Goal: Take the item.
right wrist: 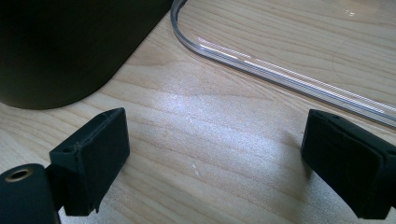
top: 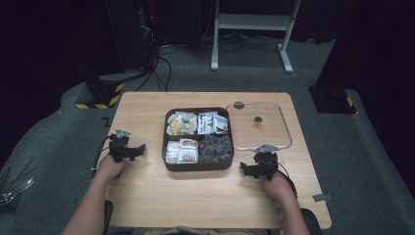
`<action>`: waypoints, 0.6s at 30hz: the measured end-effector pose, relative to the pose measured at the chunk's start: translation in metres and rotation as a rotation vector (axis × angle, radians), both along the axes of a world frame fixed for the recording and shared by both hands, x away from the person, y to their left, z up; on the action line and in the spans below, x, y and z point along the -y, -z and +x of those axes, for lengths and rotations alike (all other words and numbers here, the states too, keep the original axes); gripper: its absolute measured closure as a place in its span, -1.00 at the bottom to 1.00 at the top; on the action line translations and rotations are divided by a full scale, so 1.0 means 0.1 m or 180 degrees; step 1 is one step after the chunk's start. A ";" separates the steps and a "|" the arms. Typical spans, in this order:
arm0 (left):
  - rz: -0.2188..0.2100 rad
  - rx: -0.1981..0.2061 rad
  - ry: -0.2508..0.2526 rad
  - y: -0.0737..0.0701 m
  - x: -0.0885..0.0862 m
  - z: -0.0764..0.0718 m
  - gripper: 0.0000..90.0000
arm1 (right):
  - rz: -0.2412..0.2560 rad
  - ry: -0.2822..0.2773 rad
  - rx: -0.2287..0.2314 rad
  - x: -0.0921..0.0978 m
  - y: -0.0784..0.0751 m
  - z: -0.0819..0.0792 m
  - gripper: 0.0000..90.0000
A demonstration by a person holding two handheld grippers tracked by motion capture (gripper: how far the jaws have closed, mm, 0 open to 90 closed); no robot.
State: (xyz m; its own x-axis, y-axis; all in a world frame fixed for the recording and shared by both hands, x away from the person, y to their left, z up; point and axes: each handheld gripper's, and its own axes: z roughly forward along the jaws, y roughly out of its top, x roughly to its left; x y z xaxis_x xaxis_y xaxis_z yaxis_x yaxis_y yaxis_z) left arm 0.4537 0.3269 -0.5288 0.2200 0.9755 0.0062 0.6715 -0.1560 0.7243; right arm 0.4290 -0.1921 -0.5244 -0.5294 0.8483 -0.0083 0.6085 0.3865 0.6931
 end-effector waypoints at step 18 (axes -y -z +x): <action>0.0000 -0.0006 -0.0044 0.00 0.01 0.00 -0.77 | 0.0002 0.0000 0.0002 0.00 0.00 0.00 -0.83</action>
